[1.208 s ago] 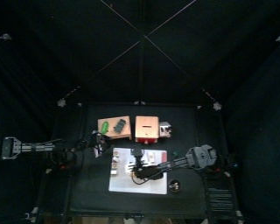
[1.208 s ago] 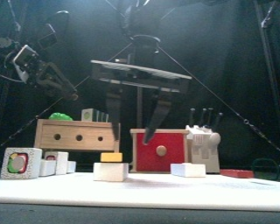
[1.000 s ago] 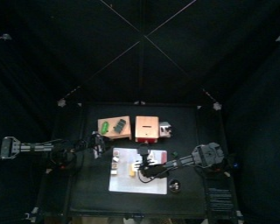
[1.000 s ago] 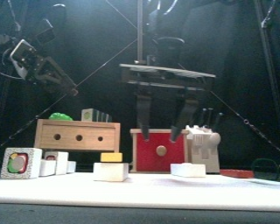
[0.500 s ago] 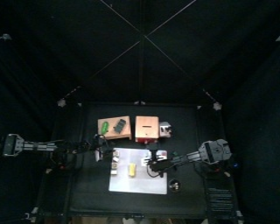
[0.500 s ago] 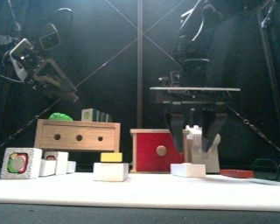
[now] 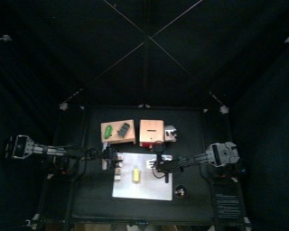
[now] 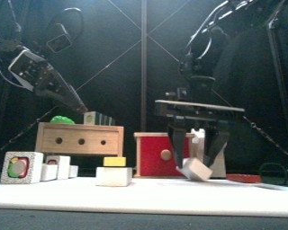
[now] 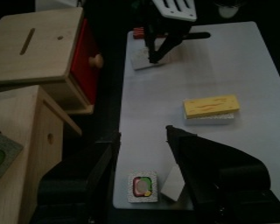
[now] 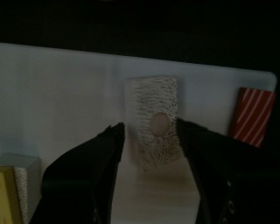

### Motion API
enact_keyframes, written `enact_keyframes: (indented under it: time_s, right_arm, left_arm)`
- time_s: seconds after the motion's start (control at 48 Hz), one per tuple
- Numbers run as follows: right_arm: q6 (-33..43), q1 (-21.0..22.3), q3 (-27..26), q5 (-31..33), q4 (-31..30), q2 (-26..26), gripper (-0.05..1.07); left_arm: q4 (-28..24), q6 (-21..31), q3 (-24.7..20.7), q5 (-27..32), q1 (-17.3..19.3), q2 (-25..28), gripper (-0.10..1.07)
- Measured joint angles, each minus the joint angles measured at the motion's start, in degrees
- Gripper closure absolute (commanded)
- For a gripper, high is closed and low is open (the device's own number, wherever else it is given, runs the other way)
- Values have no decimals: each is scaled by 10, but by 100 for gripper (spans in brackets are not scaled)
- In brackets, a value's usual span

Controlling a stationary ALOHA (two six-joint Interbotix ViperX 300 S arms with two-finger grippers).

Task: Place other rice block into middle of board

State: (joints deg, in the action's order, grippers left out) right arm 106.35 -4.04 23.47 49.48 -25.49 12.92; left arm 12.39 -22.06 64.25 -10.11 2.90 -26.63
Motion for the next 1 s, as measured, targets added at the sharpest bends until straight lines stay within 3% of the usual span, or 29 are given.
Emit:
enact_keyframes:
  time_s: [0.625, 1.0]
  right_arm:
    - [0, 6, 4, 1, -12, 1, 20]
    - [-2, 6, 4, 5, -8, -3, 46]
  left_arm:
    - [-4, 12, -1, -48, -4, 18, 10]
    - [4, 16, -1, -61, -3, 43, 10]
